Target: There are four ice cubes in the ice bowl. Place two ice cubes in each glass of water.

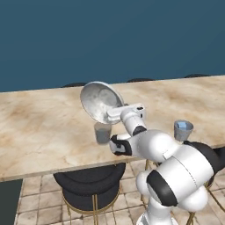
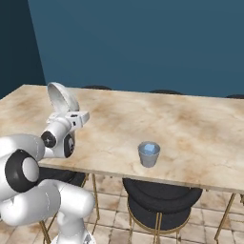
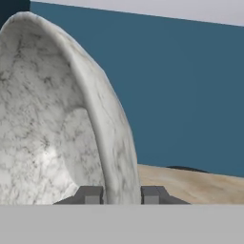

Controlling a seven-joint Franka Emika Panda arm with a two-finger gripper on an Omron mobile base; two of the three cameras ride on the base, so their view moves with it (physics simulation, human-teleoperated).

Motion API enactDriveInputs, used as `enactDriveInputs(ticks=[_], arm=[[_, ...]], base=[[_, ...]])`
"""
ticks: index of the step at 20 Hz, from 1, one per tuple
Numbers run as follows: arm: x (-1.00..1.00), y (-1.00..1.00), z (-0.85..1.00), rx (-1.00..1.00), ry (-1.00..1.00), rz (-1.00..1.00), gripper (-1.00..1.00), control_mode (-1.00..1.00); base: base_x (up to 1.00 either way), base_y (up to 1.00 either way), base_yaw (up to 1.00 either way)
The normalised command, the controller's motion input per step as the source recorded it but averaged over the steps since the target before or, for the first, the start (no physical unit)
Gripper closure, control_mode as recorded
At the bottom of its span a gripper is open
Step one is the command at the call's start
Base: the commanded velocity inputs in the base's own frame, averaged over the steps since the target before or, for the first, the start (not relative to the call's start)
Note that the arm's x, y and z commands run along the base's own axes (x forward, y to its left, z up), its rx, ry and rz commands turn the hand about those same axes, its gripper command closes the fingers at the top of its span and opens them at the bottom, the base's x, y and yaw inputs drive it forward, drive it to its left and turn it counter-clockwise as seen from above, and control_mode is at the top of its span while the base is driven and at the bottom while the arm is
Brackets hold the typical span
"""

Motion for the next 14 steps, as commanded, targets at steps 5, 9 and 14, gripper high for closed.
enactDriveInputs(ticks=[5, 9, 14], arm=[[0.14, 0.13, -0.01, -0.07, 0.00, 0.00, 1.00, -1.00], [0.02, 0.02, -0.21, -0.15, -0.01, 0.00, 1.00, -1.00], [0.00, 0.00, 0.00, -0.01, -0.12, 0.00, 1.00, -1.00]], base=[[0.00, 0.00, 0.00], [0.00, 0.00, 0.00], [0.00, 0.00, 0.00]])
